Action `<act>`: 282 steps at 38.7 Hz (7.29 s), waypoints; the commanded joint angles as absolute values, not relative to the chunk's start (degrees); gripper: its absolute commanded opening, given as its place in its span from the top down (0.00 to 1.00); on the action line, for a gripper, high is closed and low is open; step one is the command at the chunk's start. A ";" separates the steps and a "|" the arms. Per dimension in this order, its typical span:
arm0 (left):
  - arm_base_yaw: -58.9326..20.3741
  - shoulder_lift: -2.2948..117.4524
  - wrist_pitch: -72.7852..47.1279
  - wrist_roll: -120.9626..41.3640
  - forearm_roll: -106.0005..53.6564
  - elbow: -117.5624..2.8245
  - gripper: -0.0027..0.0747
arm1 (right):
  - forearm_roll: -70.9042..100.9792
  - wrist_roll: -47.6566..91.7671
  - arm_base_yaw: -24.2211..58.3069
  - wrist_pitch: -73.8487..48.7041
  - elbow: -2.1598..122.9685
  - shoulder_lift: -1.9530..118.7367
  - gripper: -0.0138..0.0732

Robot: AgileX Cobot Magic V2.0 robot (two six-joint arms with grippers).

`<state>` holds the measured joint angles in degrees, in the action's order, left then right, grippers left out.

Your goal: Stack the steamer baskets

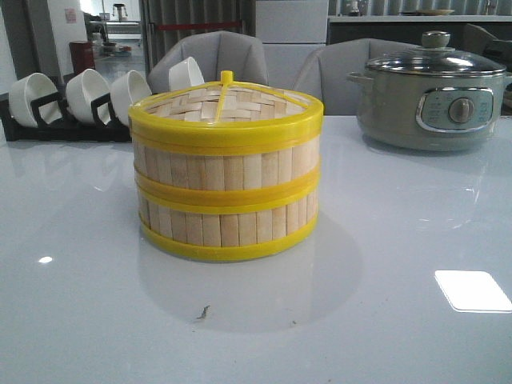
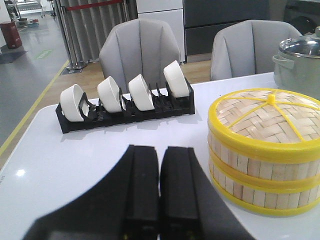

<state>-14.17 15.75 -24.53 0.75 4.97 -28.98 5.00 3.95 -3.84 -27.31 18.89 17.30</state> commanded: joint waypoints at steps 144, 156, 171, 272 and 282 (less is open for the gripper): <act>3.39 -1.03 -0.33 1.29 0.00 0.38 0.86 | 4.77 4.13 -4.19 -23.59 20.55 17.56 0.77; 3.39 -1.03 0.86 1.29 -0.67 0.38 0.86 | 4.77 4.13 -4.19 -23.59 20.55 17.56 0.77; 3.39 -1.03 3.11 1.29 -3.02 0.38 0.86 | 4.77 4.13 -4.19 -23.59 20.55 17.56 0.77; 3.39 -1.03 3.11 1.29 -3.02 0.38 0.86 | 9.16 4.26 -4.19 -6.13 -0.88 -1.79 0.77; 3.39 -1.03 3.11 1.29 -3.02 0.38 0.86 | 9.16 4.26 -4.19 -6.45 -0.88 -1.79 0.77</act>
